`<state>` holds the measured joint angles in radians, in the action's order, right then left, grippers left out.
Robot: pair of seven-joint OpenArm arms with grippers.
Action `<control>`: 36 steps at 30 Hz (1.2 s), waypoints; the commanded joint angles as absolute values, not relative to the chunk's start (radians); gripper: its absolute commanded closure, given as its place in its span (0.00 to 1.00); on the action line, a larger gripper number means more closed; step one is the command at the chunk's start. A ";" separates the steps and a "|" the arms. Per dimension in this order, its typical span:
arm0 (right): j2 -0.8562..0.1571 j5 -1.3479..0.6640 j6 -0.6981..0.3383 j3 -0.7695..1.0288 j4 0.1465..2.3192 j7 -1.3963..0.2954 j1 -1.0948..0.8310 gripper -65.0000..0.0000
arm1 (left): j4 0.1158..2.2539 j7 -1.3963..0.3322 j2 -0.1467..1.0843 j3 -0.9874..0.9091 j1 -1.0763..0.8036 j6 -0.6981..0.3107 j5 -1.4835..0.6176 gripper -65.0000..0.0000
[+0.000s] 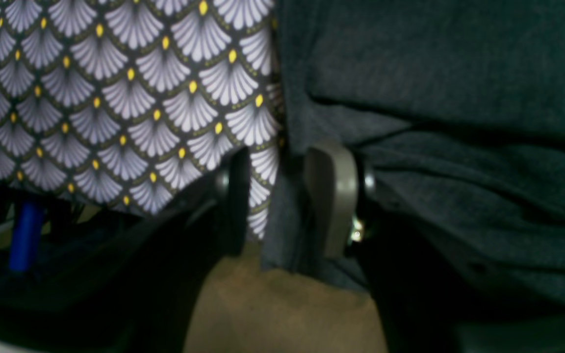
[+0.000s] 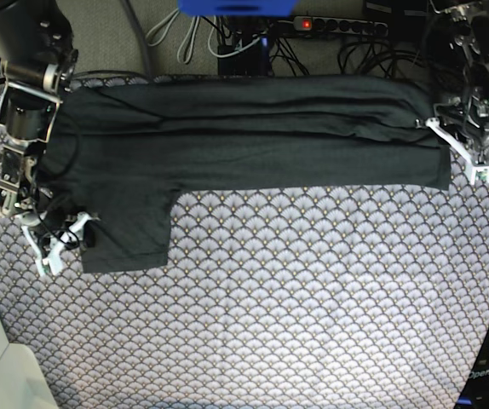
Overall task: Fold the T-shirt properly
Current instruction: 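Drag the sleeve with the right gripper up onto the folded strip, then grasp both ends of the folded strip with both grippers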
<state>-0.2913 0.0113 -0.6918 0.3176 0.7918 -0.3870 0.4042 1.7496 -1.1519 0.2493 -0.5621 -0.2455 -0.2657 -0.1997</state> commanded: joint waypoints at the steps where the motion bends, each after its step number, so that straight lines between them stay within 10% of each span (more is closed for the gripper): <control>1: -0.302 0.012 -0.698 0.317 0.803 -0.400 0.417 0.76 | 1.767 -1.142 0.263 -0.568 -0.239 -0.263 -0.200 0.65; 5: -0.303 0.012 -0.698 0.321 0.806 -0.400 0.418 1.00 | 1.767 -1.142 0.263 -0.568 -0.239 -0.263 -0.200 0.65; 25: -0.134 0.007 -0.698 0.455 1.825 -0.608 -0.051 1.00 | 1.767 -1.139 0.263 -0.568 -0.231 -0.263 -0.200 0.65; 36: -0.033 0.007 -0.698 0.487 1.968 -0.610 -0.312 1.00 | 1.767 -1.142 0.269 -0.575 -0.211 -0.263 -0.200 0.65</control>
